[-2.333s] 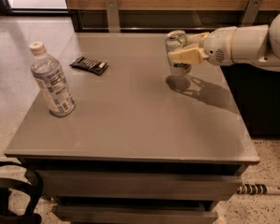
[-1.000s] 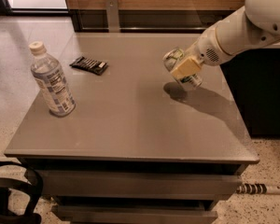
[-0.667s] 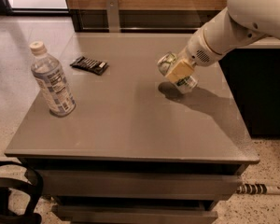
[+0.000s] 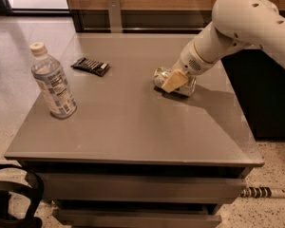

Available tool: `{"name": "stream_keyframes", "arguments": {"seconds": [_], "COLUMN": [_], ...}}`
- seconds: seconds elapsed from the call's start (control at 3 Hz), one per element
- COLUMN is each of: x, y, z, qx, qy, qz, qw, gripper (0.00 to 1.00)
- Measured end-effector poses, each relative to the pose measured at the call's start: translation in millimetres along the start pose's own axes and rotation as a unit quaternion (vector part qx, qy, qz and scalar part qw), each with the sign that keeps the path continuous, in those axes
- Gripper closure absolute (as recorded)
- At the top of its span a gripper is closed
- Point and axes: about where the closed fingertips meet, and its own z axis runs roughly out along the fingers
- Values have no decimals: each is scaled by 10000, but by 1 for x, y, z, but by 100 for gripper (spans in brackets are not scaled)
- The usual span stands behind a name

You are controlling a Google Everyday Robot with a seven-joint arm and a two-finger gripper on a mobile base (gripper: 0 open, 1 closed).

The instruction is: Knock 7up can over

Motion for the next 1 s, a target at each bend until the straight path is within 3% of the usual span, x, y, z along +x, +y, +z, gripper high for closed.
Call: {"name": "stream_keyframes", "arguments": {"seconds": [0.33, 1.0], "x": [1, 0], "y": [-1, 0], "z": [5, 6], "qx": [-72, -91], "qy": [-2, 3], "qz": [53, 44], "qw": [10000, 9999], "gripper": [100, 52]}}
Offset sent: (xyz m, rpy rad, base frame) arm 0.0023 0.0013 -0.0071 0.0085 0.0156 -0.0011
